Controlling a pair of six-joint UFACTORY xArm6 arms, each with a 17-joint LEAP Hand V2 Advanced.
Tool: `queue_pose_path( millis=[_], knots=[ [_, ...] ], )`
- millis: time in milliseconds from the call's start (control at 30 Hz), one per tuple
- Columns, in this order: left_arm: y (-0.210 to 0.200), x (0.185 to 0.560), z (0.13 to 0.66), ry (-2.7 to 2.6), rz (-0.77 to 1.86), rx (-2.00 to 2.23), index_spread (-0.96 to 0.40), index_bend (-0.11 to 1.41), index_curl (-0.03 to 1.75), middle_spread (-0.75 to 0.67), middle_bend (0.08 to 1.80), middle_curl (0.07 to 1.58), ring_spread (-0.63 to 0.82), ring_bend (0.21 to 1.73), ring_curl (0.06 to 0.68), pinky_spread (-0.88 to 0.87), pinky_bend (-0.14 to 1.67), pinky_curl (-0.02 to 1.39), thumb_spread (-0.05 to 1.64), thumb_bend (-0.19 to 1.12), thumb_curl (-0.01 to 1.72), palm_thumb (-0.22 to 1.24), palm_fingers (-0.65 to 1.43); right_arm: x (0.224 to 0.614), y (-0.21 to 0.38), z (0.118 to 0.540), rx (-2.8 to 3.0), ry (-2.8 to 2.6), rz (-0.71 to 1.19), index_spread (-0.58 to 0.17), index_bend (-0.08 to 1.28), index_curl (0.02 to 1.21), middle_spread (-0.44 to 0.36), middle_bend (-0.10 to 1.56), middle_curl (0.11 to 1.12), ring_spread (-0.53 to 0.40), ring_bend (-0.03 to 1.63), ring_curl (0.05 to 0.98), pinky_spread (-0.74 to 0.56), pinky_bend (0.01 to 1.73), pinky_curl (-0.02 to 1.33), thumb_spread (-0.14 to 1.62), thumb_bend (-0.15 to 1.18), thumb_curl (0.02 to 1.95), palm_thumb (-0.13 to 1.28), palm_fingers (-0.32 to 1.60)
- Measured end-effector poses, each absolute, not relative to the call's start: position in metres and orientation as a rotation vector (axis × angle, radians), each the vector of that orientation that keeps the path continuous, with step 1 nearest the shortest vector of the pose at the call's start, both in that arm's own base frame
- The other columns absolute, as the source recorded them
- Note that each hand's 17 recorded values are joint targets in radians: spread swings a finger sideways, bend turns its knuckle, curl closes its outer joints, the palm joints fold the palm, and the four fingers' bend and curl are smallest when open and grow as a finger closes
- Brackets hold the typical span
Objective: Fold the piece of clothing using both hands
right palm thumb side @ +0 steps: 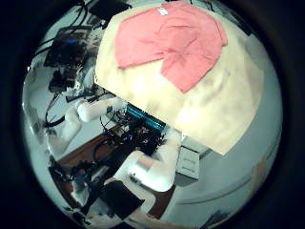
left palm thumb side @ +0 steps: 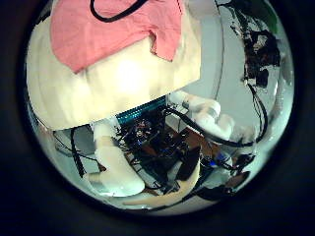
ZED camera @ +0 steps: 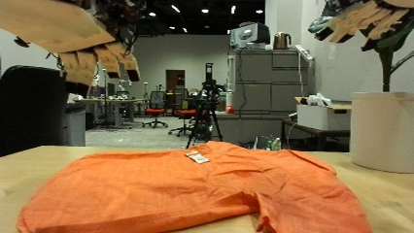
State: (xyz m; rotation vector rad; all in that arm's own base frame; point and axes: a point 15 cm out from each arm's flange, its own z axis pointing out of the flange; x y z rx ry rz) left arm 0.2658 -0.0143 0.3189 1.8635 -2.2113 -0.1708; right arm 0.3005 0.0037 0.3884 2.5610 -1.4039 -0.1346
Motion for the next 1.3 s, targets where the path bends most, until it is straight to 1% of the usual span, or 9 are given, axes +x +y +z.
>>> queue_pose_path(
  millis=[267, 500, 667, 700, 933, 967, 1000, 1133, 1300],
  knots=[
    [-0.003, 0.261, 0.329, -2.187, -0.195, 1.899, 0.08, 0.13, 0.2, 0.39, 0.25, 0.33, 0.57, 0.47, 0.218, 0.55, 0.29, 0.31, 0.85, -0.08, 0.16, -0.1, -0.03, 0.302, -0.006, 0.396, 2.558, -1.378, -0.104, -0.314, 0.17, 0.28, 0.15, 0.18, 0.28, 0.282, 0.23, 0.226, 0.35, 0.32, 0.31, 0.99, -0.03, 0.27, 0.08, -0.02],
    [-0.012, 0.255, 0.323, -2.213, -0.222, 1.858, 0.09, 0.15, 0.21, 0.37, 0.26, 0.33, 0.56, 0.46, 0.217, 0.54, 0.28, 0.31, 0.88, -0.06, 0.17, -0.07, -0.01, 0.297, -0.008, 0.393, 2.549, -1.377, -0.12, -0.313, 0.18, 0.29, 0.149, 0.18, 0.28, 0.278, 0.23, 0.232, 0.35, 0.31, 0.31, 0.99, -0.03, 0.27, 0.09, -0.01],
    [-0.012, 0.252, 0.29, -2.259, -0.341, 1.805, 0.11, 0.16, 0.23, 0.35, 0.26, 0.33, 0.56, 0.45, 0.214, 0.53, 0.28, 0.32, 0.95, -0.03, 0.19, -0.01, 0.02, 0.293, -0.007, 0.389, 2.536, -1.37, -0.157, -0.304, 0.18, 0.3, 0.148, 0.19, 0.28, 0.277, 0.22, 0.234, 0.35, 0.29, 0.31, 1.0, -0.02, 0.27, 0.09, 0.01],
    [-0.011, 0.253, 0.281, -2.272, -0.362, 1.792, 0.11, 0.16, 0.24, 0.31, 0.27, 0.34, 0.55, 0.45, 0.214, 0.53, 0.28, 0.32, 0.96, -0.02, 0.2, 0.0, 0.02, 0.293, -0.007, 0.389, 2.538, -1.373, -0.159, -0.299, 0.18, 0.3, 0.148, 0.18, 0.28, 0.277, 0.22, 0.236, 0.35, 0.29, 0.31, 1.0, -0.02, 0.27, 0.09, 0.01],
    [-0.006, 0.258, 0.219, -2.34, -0.481, 1.694, 0.11, 0.15, 0.25, 0.28, 0.21, 0.33, 0.54, 0.46, 0.221, 0.51, 0.3, 0.32, 1.02, -0.01, 0.24, 0.05, 0.01, 0.293, -0.004, 0.386, 2.533, -1.385, -0.176, -0.287, 0.18, 0.31, 0.151, 0.19, 0.29, 0.275, 0.2, 0.238, 0.37, 0.27, 0.31, 1.02, -0.02, 0.26, 0.11, 0.05],
    [-0.005, 0.26, 0.209, -2.355, -0.483, 1.689, 0.11, 0.16, 0.25, 0.32, 0.18, 0.31, 0.55, 0.48, 0.226, 0.51, 0.31, 0.33, 1.02, -0.01, 0.24, 0.06, -0.01, 0.294, -0.003, 0.384, 2.53, -1.384, -0.187, -0.286, 0.18, 0.31, 0.151, 0.19, 0.29, 0.275, 0.2, 0.238, 0.37, 0.27, 0.31, 1.02, -0.02, 0.26, 0.11, 0.05],
    [-0.004, 0.26, 0.198, -2.367, -0.486, 1.684, 0.11, 0.14, 0.25, 0.28, 0.2, 0.32, 0.54, 0.49, 0.229, 0.5, 0.3, 0.32, 1.02, -0.02, 0.25, 0.06, 0.01, 0.293, -0.002, 0.383, 2.53, -1.384, -0.197, -0.285, 0.18, 0.31, 0.151, 0.18, 0.29, 0.275, 0.2, 0.238, 0.37, 0.27, 0.31, 1.02, -0.02, 0.26, 0.11, 0.05],
    [0.0, 0.272, 0.164, -2.435, -0.462, 1.685, 0.11, 0.14, 0.24, 0.25, 0.2, 0.32, 0.52, 0.52, 0.233, 0.49, 0.31, 0.33, 1.01, -0.02, 0.26, 0.1, 0.02, 0.284, 0.004, 0.378, 2.509, -1.387, -0.287, -0.274, 0.18, 0.31, 0.159, 0.18, 0.28, 0.275, 0.2, 0.24, 0.37, 0.26, 0.31, 1.04, -0.02, 0.26, 0.12, 0.06],
    [0.01, 0.277, 0.143, -2.46, -0.506, 1.686, 0.12, 0.14, 0.24, 0.21, 0.25, 0.34, 0.5, 0.52, 0.235, 0.47, 0.32, 0.33, 1.0, -0.02, 0.29, 0.16, 0.03, 0.281, 0.003, 0.378, 2.483, -1.424, -0.297, -0.268, 0.18, 0.32, 0.162, 0.18, 0.28, 0.274, 0.19, 0.239, 0.37, 0.25, 0.32, 1.05, -0.02, 0.26, 0.12, 0.06]
  ],
)
